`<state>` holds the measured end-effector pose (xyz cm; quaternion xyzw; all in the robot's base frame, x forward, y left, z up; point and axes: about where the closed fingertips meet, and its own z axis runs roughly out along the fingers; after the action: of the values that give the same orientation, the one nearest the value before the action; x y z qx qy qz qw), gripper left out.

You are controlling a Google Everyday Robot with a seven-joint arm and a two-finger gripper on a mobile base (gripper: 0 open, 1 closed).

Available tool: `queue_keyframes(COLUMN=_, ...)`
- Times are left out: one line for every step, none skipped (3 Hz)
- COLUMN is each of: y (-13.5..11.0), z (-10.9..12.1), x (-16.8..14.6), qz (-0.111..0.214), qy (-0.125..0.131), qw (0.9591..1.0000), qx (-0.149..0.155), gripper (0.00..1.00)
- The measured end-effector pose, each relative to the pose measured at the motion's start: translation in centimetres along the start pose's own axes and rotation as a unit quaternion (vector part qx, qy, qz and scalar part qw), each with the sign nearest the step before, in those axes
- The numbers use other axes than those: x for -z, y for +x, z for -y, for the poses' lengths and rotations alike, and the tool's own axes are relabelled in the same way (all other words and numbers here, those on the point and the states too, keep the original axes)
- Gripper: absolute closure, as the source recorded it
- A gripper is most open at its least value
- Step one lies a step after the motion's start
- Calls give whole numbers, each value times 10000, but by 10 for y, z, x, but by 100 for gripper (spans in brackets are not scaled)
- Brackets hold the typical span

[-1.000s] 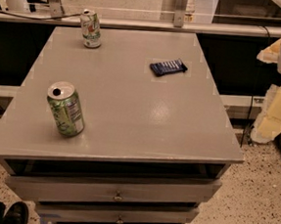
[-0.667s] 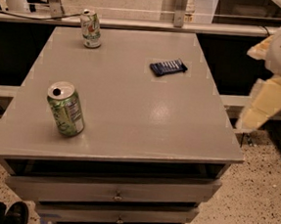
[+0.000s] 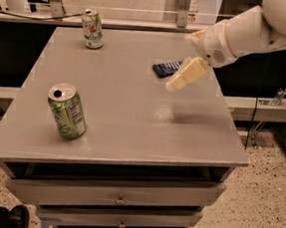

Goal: Move 7up can near rxbar blueberry

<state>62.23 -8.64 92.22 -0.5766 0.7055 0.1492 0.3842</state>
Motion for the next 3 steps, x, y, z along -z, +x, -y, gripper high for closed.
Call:
queue_keyframes(y=-28, z=58, x=-73, qz=1252, qy=176, qw=9917, qx=-250, gripper=0)
queue_keyframes(y=-28, z=57, x=-73, qz=1252, qy=175, qw=9917, qx=-250, gripper=0)
queue_keyframes(y=-37, z=66, x=-89, qz=1446, qy=163, qw=9892, qx=-198, gripper=0)
